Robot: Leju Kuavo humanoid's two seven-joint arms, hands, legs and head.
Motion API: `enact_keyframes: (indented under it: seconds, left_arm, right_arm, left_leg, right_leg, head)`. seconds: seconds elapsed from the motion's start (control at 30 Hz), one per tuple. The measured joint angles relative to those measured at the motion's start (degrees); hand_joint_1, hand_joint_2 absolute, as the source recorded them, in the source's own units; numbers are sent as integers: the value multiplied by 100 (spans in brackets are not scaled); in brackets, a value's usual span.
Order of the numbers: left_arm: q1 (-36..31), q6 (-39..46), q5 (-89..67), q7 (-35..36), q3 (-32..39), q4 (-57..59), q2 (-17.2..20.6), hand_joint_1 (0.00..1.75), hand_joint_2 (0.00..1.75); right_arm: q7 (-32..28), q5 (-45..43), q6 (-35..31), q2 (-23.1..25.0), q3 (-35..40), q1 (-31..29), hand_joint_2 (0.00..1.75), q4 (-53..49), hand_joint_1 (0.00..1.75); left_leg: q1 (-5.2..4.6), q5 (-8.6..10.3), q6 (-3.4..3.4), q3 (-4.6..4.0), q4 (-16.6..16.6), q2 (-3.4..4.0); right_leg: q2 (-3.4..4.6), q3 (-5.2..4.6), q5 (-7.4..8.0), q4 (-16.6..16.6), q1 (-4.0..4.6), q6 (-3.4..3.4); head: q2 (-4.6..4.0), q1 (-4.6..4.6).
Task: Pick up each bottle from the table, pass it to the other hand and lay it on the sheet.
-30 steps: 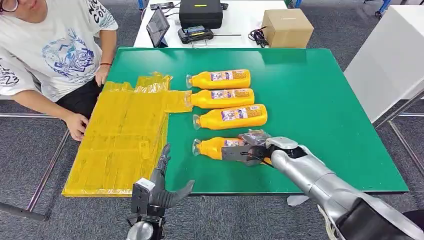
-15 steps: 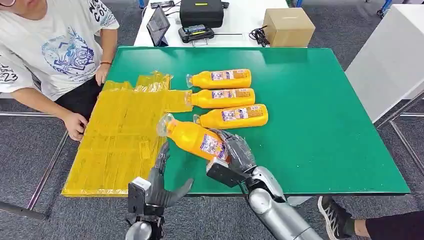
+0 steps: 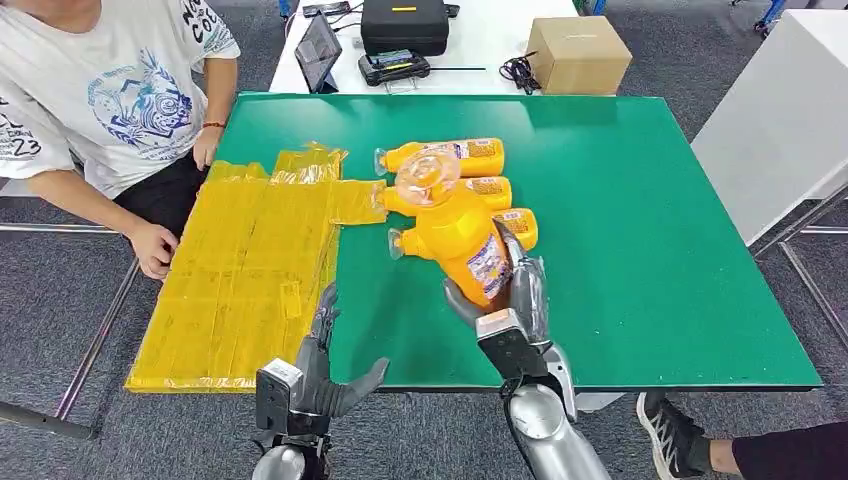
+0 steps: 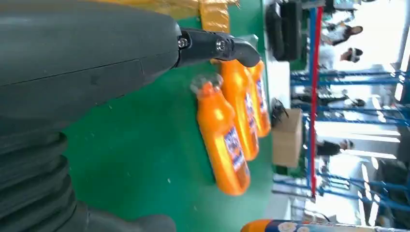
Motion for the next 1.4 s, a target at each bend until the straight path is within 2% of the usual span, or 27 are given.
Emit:
enact_keyframes:
  seconds: [0.13,0.23,0.37,0.53,0.67,0.97,1.4]
  left_arm:
    - [0,-13,11,2,-4,-2,0,0,175]
    - [-1,-515,511,127,-68,-107,26,0,175]
    - [1,-691,649,173,-87,-179,35,0,175]
    - [0,-1714,1401,501,-275,-317,105,0,175]
    - [-18,-2269,1762,658,-459,-466,158,0,175]
    - [-80,-1989,1621,638,-616,-522,193,0,175]
    - [-39,-1453,1302,601,-330,-413,243,0,175]
  right_arm:
    - [-7,-11,0,7,-11,8,175,-7,175]
    - [-116,-240,50,148,-362,214,175,-57,175]
    - [-127,-247,61,229,-531,282,175,-59,175]
    - [-330,-242,333,275,-579,378,175,9,175]
    - [-527,-113,636,396,-485,446,175,438,175]
    - [-617,332,643,854,404,275,175,1929,175]
    - [-558,306,686,1073,1065,-345,175,3255,175]
  left_leg:
    - [0,0,0,0,0,0]
    - [1,0,0,2,0,6]
    - [1,0,0,3,0,8]
    - [1,0,0,1,0,8]
    - [2,-1,0,1,-1,9]
    - [8,0,-1,3,-2,13]
    - [5,0,-1,3,-1,15]
  right_leg:
    - [0,0,0,0,0,0]
    - [3,0,0,0,1,0]
    - [4,0,0,0,1,0]
    - [4,0,0,1,1,0]
    - [4,-1,0,1,1,0]
    - [7,-1,0,2,7,-1]
    - [11,-3,0,1,3,-1]
  head:
    - [0,0]
    - [0,0]
    - [0,-2]
    - [0,0]
    - [0,-2]
    - [0,0]
    - [0,0]
